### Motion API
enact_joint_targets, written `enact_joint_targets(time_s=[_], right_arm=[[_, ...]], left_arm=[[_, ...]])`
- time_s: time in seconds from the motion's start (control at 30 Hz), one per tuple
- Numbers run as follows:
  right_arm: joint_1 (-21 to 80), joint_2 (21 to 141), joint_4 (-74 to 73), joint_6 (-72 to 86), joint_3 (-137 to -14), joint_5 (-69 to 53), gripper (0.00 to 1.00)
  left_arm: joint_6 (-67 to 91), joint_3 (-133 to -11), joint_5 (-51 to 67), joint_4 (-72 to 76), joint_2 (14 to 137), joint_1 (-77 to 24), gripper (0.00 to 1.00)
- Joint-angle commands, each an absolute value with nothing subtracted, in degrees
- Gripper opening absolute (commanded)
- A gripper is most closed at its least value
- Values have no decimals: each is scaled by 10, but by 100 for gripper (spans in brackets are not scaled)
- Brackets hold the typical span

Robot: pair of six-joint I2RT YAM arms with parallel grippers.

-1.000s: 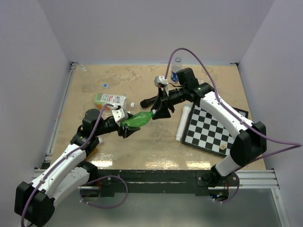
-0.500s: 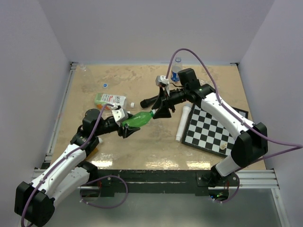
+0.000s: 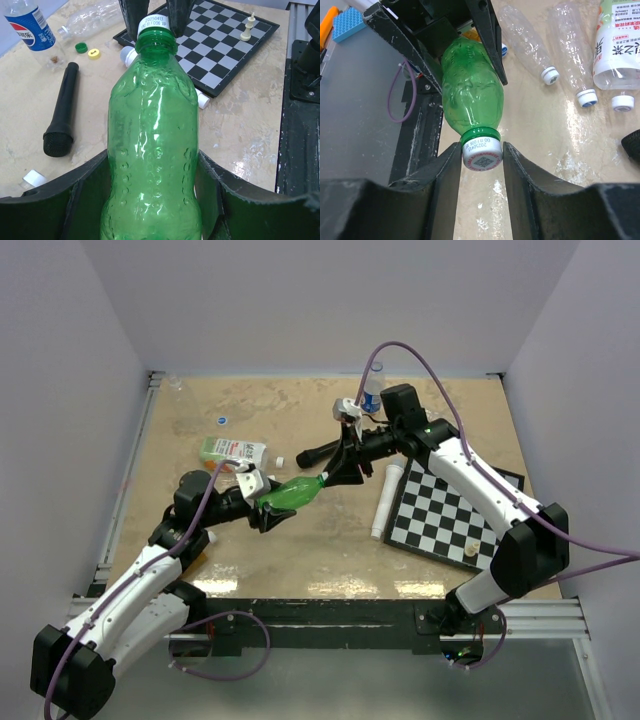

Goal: Unscrew the bottle caps
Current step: Unscrew the bottle cap from the plastic bottle.

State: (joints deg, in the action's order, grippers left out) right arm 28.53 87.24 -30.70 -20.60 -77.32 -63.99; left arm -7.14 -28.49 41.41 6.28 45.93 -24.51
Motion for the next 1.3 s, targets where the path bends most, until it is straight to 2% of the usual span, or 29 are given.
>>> enact_joint_targets(time_s=[0.0,0.13,0.2,0.27,0.4,0.47,0.57,0.73,0.83,0.93,1.27], right_arm=[[284,861,-309,-207,-773,-650,40],[284,865,-315,-215,-772,-649,39],[284,866,-319,-220,-774,-650,23],[284,867,-327,-230,-778,-652,12],[284,868,-346,-267,-783,-650,0],[285,868,-375,-307,-793,-644,0],[289,874,-460,-455,-823,-645,0],[296,868,-626,-810,-867,-642,0],[308,831,-579,-924,-834,-597,0],[333,787,-445,-912,-785,-528,0],[333,769,-392,-845,-763,-558,0]], left_arm=[[-84,-294,410,82,450,-245,0],[-85,-294,410,82,449,-245,0],[-85,-294,410,83,451,-245,0],[-84,-294,410,82,451,-245,0],[-85,-293,410,82,450,-245,0],[-85,-294,410,82,449,-245,0],[-85,-294,413,83,451,-245,0],[-83,-294,420,87,451,-245,0],[-81,-292,424,88,451,-245,0],[-81,-291,426,89,450,-245,0],[-79,-291,430,91,453,-245,0]])
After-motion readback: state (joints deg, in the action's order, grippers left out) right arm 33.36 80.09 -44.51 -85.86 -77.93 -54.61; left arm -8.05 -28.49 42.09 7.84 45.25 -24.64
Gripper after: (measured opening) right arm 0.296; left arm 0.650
